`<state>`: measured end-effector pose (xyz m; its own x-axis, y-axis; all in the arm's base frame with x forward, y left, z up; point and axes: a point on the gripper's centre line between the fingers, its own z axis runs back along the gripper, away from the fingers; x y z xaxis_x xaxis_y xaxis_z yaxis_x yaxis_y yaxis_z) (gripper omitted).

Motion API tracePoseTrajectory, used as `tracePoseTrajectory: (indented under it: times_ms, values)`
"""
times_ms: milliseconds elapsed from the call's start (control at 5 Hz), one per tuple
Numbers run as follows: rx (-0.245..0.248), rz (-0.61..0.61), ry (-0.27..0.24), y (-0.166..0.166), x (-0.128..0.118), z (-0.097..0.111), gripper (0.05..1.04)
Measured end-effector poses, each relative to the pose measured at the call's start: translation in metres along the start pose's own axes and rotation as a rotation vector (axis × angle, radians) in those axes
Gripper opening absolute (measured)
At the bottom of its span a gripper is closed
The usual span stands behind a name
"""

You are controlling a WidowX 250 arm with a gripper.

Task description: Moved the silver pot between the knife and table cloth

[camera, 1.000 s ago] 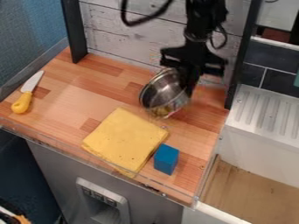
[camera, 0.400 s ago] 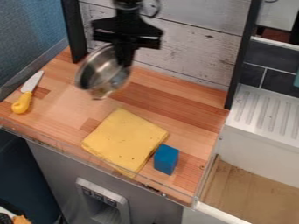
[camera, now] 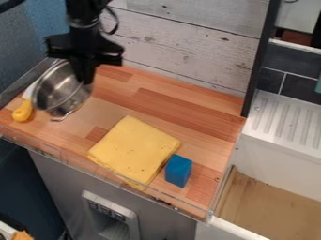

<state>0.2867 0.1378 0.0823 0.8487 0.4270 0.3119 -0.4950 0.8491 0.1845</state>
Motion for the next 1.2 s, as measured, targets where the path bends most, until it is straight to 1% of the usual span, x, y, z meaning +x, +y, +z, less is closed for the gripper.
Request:
tracePoseTrajectory:
  times_ms: [200, 400, 600, 800, 1000, 1200]
  values:
    - [0.016, 0.043, -0.002, 0.004, -0.004, -0.015, 0.054]
    - [0.147, 0.037, 0.038, -0.005, -0.008, -0.029, 0.054]
    - [0.142, 0.044, 0.040, -0.015, -0.009, -0.039, 0.054]
    - [0.155, 0.053, 0.046, -0.017, -0.007, -0.045, 0.054]
    - [0.166, 0.039, 0.065, -0.023, -0.012, -0.054, 0.054]
    - [0.185, 0.037, 0.074, -0.024, -0.011, -0.059, 0.054]
